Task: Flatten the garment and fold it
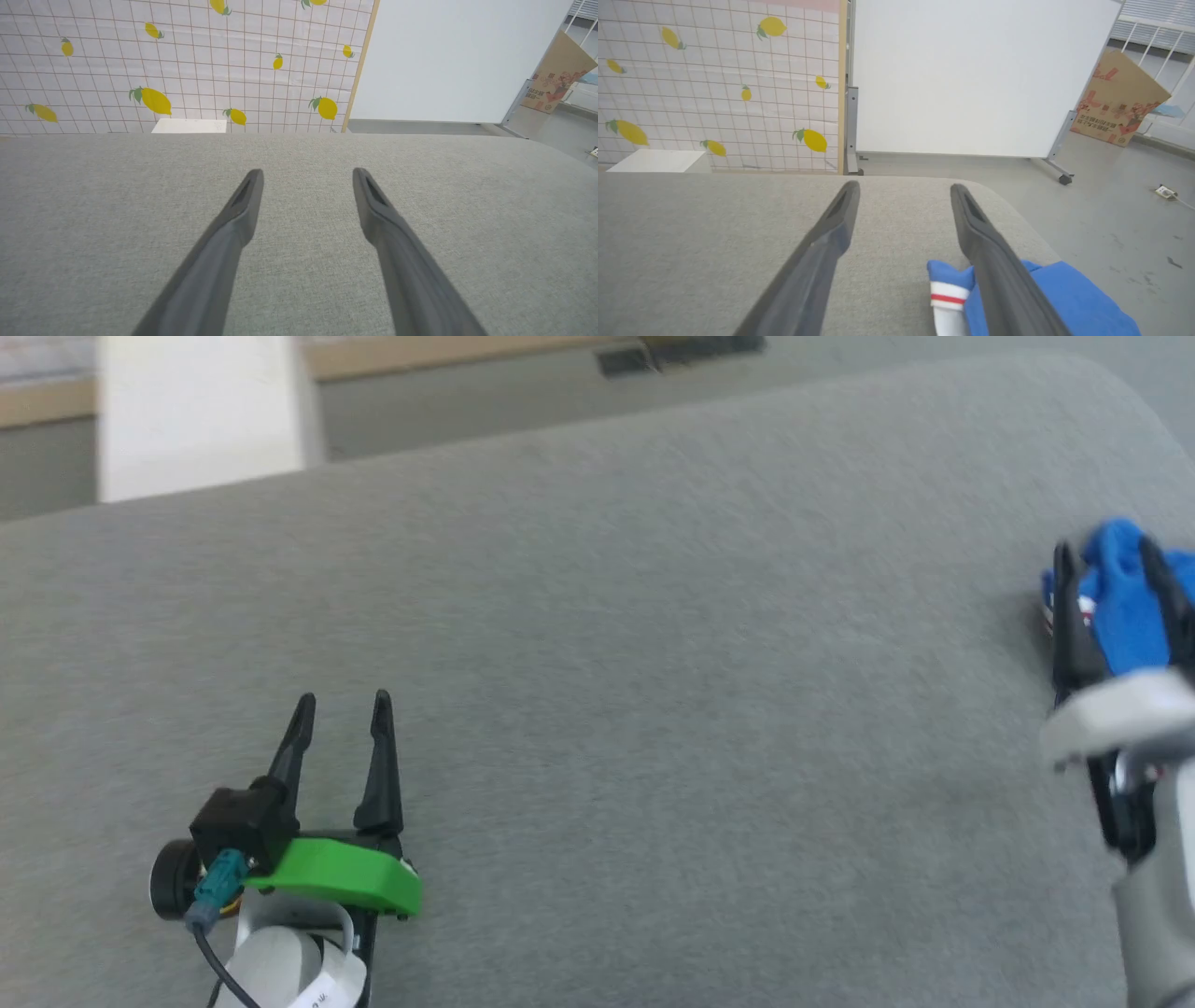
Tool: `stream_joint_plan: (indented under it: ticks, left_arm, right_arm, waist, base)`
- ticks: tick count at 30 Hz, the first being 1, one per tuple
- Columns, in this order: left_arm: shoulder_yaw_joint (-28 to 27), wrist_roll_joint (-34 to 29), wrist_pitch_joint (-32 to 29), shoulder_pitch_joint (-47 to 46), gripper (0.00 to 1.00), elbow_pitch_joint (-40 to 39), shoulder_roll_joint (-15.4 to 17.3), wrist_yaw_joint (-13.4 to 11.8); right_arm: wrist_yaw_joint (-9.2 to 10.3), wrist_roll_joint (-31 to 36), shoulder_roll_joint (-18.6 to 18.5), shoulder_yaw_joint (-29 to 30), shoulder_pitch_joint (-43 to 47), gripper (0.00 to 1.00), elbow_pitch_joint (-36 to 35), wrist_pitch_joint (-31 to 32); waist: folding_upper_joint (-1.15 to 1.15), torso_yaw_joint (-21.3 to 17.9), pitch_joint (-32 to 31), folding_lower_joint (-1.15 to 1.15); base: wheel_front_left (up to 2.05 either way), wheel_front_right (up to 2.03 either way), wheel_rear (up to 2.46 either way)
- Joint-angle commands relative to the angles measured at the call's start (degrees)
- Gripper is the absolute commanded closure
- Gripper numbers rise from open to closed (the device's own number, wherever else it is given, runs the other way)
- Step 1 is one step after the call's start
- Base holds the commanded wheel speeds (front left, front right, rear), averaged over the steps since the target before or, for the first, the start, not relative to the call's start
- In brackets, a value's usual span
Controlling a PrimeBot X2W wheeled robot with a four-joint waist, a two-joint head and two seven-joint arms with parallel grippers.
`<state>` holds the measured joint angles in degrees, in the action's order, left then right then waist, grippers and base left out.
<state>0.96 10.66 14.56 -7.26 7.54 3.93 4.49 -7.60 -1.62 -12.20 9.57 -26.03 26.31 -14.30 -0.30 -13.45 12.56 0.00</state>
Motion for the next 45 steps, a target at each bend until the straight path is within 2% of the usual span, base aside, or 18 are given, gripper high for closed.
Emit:
stream_joint_plan:
  ticks: [1,8,16,25,45]
  left_arm:
    - [0.18,0.67,0.41,0.76,0.0,0.17,-0.22,0.04]
    - [1.14,0.55,0.42,2.24,0.0,0.8,-0.71,0.32]
    - [2.26,0.88,0.43,3.36,0.0,1.53,-0.97,0.26]
    - [3.75,2.35,0.43,4.63,0.0,1.66,-1.03,-0.37]
    - [4.17,3.63,0.43,5.45,0.0,1.9,-1.05,-1.51]
  right_arm:
    - [0.11,-1.49,0.3,-0.5,3.33,0.0,-2.57,-0.38]
    - [0.11,-5.09,3.43,-1.8,17.99,0.0,-16.89,1.17]
    - [0.11,-4.45,6.97,-0.92,27.81,0.0,-23.23,1.34]
    - [0.11,-2.91,9.06,-1.03,32.78,0.0,-26.02,1.2]
    - [0.11,-5.12,9.31,-2.37,34.2,0.0,-25.81,1.06]
  waist:
    - [0.3,9.16,-8.88,0.0]
    - [0.3,12.74,-10.97,0.0]
    - [0.3,15.26,-11.81,0.0]
    - [0.3,16.83,-12.36,0.0]
    - [0.3,16.08,-13.53,0.0]
  base:
    - [0.0,0.0,0.0]
    - [0.0,0.0,0.0]
    - [0.0,0.0,0.0]
    - [0.0,0.0,0.0]
    - [0.0,0.0,0.0]
